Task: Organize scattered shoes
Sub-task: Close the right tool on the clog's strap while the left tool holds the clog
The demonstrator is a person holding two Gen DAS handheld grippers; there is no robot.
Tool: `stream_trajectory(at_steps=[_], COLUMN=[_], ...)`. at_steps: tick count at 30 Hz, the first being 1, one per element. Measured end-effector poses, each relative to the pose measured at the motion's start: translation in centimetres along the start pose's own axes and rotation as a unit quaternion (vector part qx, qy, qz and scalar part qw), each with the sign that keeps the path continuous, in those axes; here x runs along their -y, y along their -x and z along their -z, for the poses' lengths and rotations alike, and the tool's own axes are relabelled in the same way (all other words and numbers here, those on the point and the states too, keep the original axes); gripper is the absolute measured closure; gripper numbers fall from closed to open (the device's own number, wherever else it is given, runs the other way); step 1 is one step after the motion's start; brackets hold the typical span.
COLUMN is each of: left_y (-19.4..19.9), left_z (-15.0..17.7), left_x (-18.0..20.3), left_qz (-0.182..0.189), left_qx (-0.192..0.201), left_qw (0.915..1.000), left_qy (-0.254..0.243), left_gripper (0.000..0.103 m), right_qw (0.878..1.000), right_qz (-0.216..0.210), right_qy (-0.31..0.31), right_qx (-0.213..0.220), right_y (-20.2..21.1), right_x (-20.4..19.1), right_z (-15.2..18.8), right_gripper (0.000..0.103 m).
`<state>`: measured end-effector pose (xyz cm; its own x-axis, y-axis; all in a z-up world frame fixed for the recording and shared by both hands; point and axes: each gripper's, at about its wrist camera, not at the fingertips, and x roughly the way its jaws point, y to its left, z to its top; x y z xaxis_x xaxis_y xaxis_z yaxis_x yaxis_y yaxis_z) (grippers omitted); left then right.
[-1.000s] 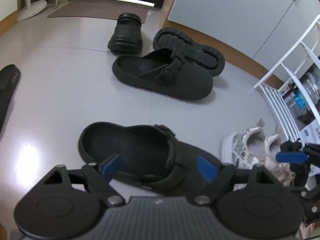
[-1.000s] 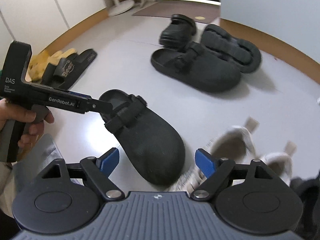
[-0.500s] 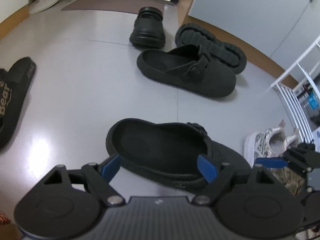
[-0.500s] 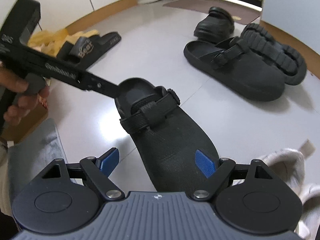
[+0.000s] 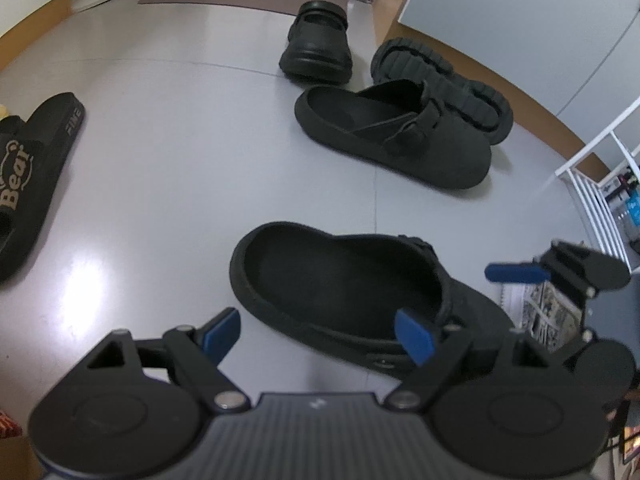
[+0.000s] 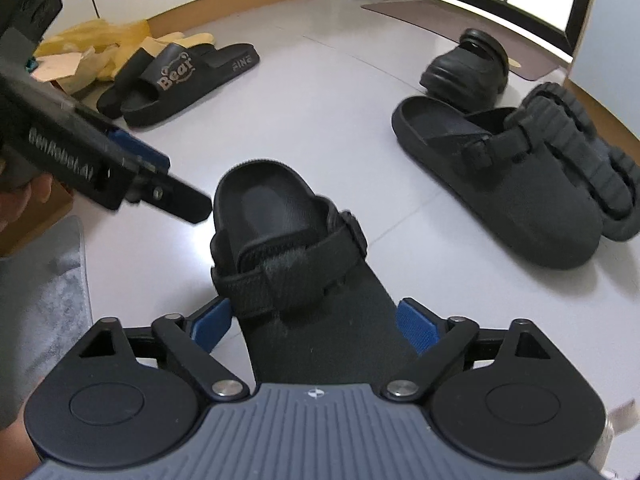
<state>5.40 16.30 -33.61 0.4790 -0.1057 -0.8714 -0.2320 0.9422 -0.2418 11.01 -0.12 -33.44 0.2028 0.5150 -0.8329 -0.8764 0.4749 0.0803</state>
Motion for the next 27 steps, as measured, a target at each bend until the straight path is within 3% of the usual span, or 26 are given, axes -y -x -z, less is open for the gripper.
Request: stream_trajectory(at_steps=[3, 13, 19, 23, 27], left_y=[0.0, 0.0, 0.0, 0.0, 0.0], left_z=[0.1, 0.5, 0.7, 0.7, 0.7], left_x=[0.0, 0.0, -0.1, -0.2, -0.3], left_qz=[0.001, -0.001, 0.001, 0.0, 0.0], left_qx=[-0.002, -0.007, -0.009, -0.009, -0.008], left_qw=[1.0, 1.0, 1.0, 1.0, 1.0], left_qy=[0.0, 0.0, 0.002, 0.004, 0.005], left_gripper=[0.017, 0.017, 0.017, 0.017, 0.017], right_qw=[1.0, 0.999, 0.997, 0.992, 0.991], right_qz=[-0.009, -0.043, -0.079, -0.102, -0.098], right_qy=[0.008, 0.013, -0.01, -0.07, -0.087], right_qx=[-0.001, 0.004, 0.01, -0.019, -0.028], right_y=[-0.4, -1.3, -1.9, -2.5, -2.7], right_x=[0.4, 1.5, 2.8, 4.0, 3.7], right_z=[-0.2, -0.7, -0.3, -0.3, -0.1], right_gripper=[0.0, 0.0, 0.0, 0.0, 0.0])
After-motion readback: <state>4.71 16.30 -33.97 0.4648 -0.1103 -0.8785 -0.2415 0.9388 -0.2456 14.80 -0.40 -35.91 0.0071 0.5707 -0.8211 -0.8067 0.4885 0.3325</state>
